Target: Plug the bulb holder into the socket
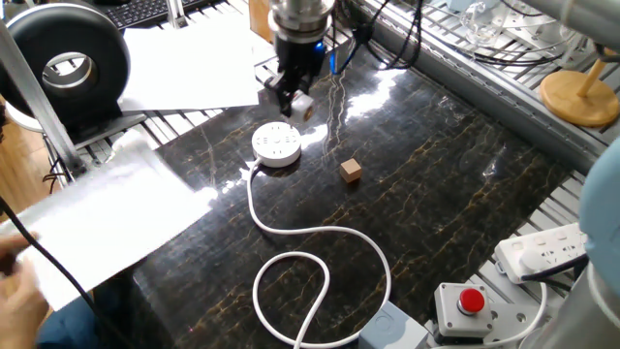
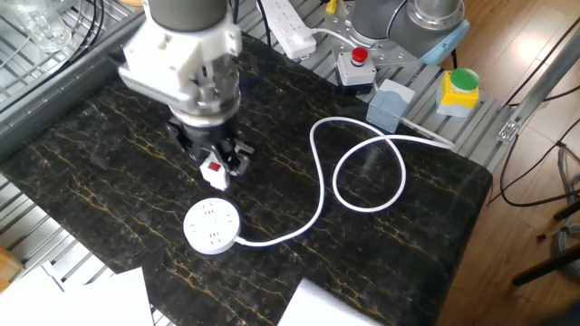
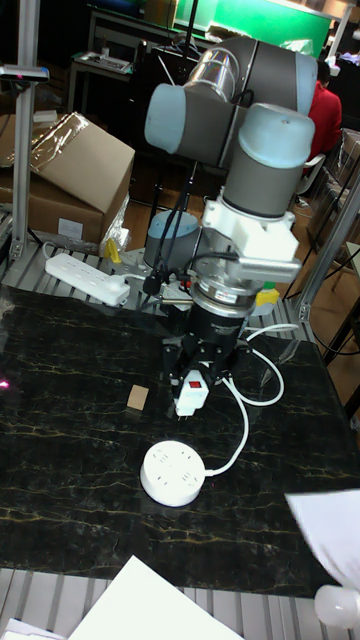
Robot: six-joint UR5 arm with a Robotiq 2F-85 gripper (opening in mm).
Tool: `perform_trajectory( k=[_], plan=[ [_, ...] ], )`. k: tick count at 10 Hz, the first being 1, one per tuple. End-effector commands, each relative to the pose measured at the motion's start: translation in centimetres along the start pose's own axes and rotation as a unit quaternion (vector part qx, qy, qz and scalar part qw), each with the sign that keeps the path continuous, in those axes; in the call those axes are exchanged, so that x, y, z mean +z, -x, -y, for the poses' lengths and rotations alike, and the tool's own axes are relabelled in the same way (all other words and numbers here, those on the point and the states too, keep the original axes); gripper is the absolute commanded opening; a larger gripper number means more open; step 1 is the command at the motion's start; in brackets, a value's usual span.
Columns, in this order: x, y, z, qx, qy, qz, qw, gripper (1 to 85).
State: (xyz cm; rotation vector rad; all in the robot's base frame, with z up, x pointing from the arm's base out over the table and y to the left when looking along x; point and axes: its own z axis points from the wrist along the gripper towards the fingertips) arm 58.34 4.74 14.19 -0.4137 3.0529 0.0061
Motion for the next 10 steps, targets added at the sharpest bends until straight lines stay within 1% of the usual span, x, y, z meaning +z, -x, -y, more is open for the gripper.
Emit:
perform_trajectory(
  k=[1,2,3,4,5,6,7,9,10],
  plan=[
    [0.5,0.8,-1.4,-0.015,0.012,0.003,0.9998,1.3],
    [0.4,1.4,-2.6,0.033,0.035,0.013,0.9988,1.3],
    [0.4,1.3,-2.0,0.059,0.024,0.011,0.9979,1.3],
    [0.4,1.2,-1.4,0.061,0.013,0.009,0.998,1.3],
    [0.4,1.5,-1.3,0.068,0.011,0.014,0.9975,1.3],
    [0.4,1.7,-1.5,0.086,0.016,0.019,0.996,1.3],
    [0.4,1.9,-1.4,0.094,0.014,0.022,0.9952,1.3],
    [0.4,2.6,-1.5,0.097,0.018,0.035,0.9946,1.3],
    [0.3,3.0,-1.3,0.1,0.015,0.043,0.9939,1.3]
  ],
)
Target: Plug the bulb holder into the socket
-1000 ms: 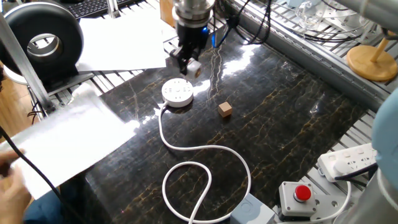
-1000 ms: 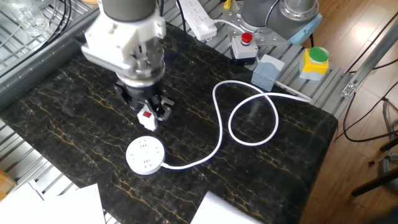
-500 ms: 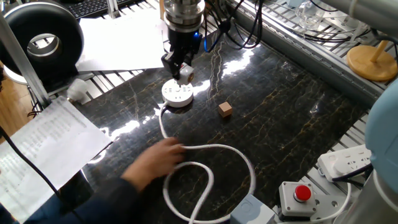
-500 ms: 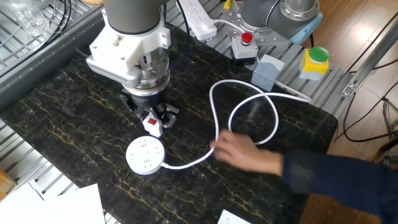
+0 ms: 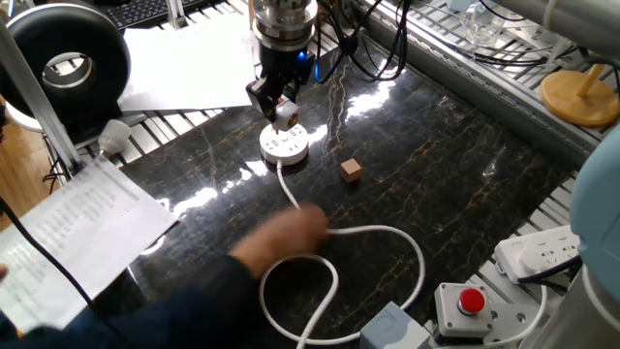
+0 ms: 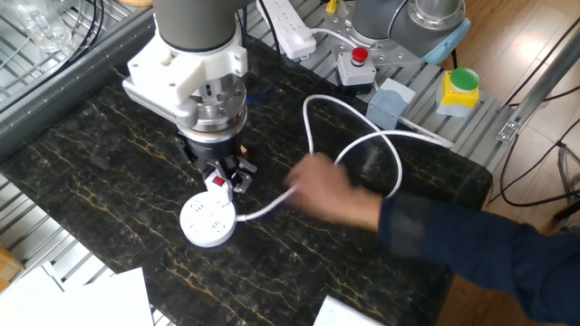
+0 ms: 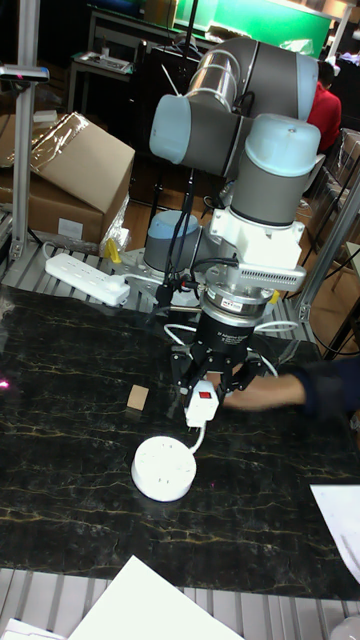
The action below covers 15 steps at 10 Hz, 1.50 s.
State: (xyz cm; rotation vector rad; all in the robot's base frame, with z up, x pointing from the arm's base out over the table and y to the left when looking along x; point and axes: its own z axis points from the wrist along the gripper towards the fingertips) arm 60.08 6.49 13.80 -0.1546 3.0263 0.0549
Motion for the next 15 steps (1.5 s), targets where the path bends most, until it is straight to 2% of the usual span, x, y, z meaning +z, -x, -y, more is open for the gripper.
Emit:
perform_trajectory(
  k=[1,2,9,12,13,14,15],
  plan=[
    [-0.2,1.6,-0.3,0.026,0.007,0.031,0.9992,1.3],
    [-0.2,2.0,0.3,0.022,-0.004,0.038,0.999,1.3],
    [-0.3,1.8,0.5,0.058,-0.004,0.037,0.9977,1.3],
    [-0.9,0.1,3.0,0.04,-0.009,0.049,0.998,1.3],
    [-1.1,-0.9,4.1,0.029,-0.004,0.057,0.998,1.3],
    [-1.1,-1.5,4.3,0.023,0.005,0.058,0.998,1.3],
    [-1.0,-1.8,4.8,0.006,-0.009,0.053,0.9986,1.3]
  ],
)
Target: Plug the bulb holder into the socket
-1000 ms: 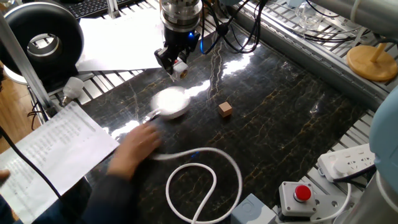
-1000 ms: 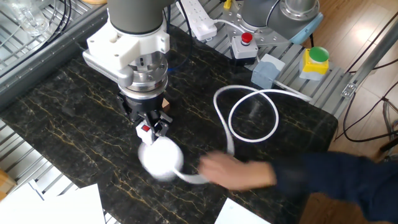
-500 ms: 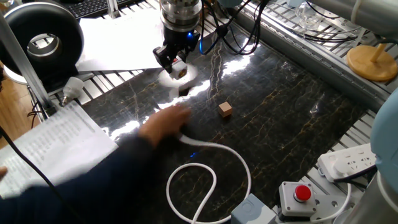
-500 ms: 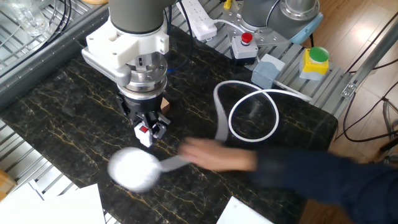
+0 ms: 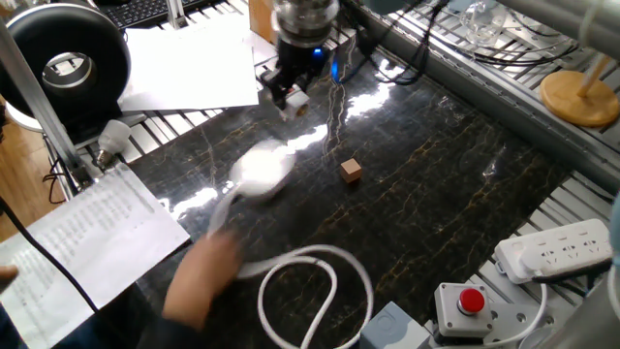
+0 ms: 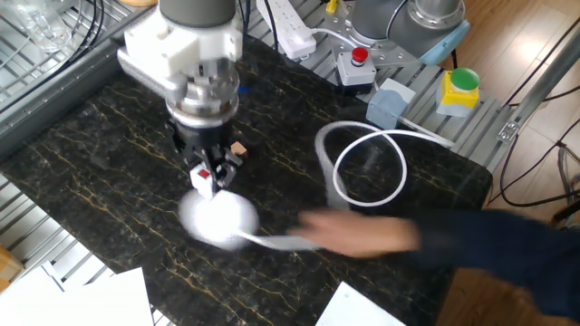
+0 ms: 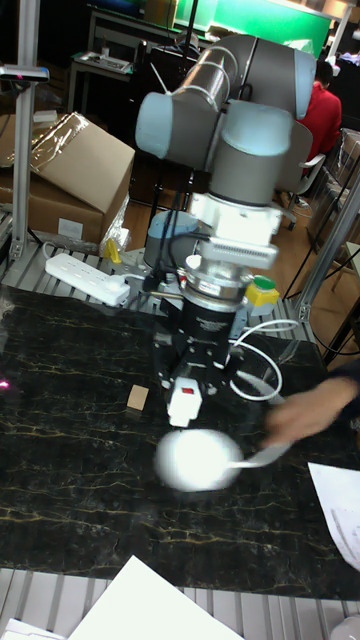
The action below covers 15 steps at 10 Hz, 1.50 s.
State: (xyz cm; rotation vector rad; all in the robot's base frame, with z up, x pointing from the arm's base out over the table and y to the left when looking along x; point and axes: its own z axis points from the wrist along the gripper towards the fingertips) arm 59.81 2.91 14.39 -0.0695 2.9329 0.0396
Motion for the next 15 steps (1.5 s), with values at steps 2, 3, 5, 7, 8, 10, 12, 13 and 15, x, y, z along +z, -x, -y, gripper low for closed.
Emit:
perform_trajectory(
  k=[2,3,5,7,8,10,12,13,15],
  plan=[
    [0.2,-1.7,0.4,-0.134,0.002,-0.016,0.9908,1.3],
    [0.6,-1.8,0.4,-0.2,-0.013,-0.024,0.9794,1.3],
    [0.5,-1.8,-5.2,-0.122,0.007,-0.031,0.9921,1.3],
    [-0.1,-1.2,-12.3,-0.019,-0.005,-0.038,0.9991,1.3],
    [-0.2,-0.9,-14.1,-0.007,-0.01,-0.041,0.9991,1.3],
    [0.1,-0.4,-11.1,-0.152,-0.048,-0.043,0.9863,1.3],
    [-0.3,-0.1,-7.4,-0.258,-0.072,-0.053,0.9619,1.3],
    [-0.7,0.3,-5.5,-0.307,-0.074,-0.059,0.9469,1.3],
    [-0.8,0.2,-3.0,-0.357,-0.061,-0.05,0.9308,1.3]
  ],
)
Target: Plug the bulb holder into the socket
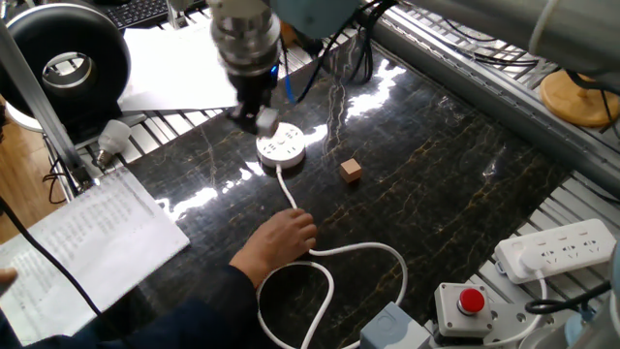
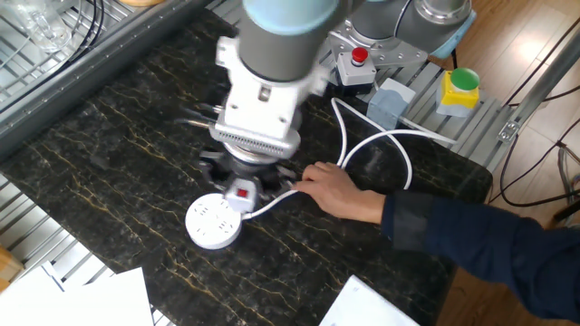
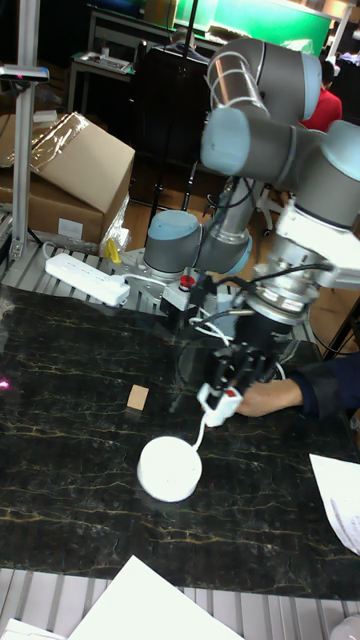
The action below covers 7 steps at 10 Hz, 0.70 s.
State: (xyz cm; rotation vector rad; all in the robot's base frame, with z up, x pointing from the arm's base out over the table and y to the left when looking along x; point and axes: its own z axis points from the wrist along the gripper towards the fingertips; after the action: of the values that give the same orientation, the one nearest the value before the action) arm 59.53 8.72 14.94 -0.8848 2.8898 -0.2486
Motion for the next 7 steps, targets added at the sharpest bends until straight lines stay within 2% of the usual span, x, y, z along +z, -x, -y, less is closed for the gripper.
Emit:
perform_trajectory(
  k=[1,2,3,4,5,6,7],
  plan=[
    [0.4,-2.1,3.2,-0.077,0.001,0.014,0.9969,1.3],
    [0.9,-2.8,4.1,-0.04,0.001,0.027,0.9988,1.3],
    [1.6,-3.6,4.2,0.034,0.022,0.04,0.9984,1.3],
    [2.1,-4.4,4.2,0.1,0.047,0.045,0.9929,1.3],
    [2.6,-5.0,4.7,0.165,0.061,0.046,0.9833,1.3],
    [3.1,-5.3,5.1,0.219,0.07,0.046,0.9721,1.3],
    [3.6,-5.1,5.6,0.245,0.067,0.051,0.9658,1.3]
  ],
)
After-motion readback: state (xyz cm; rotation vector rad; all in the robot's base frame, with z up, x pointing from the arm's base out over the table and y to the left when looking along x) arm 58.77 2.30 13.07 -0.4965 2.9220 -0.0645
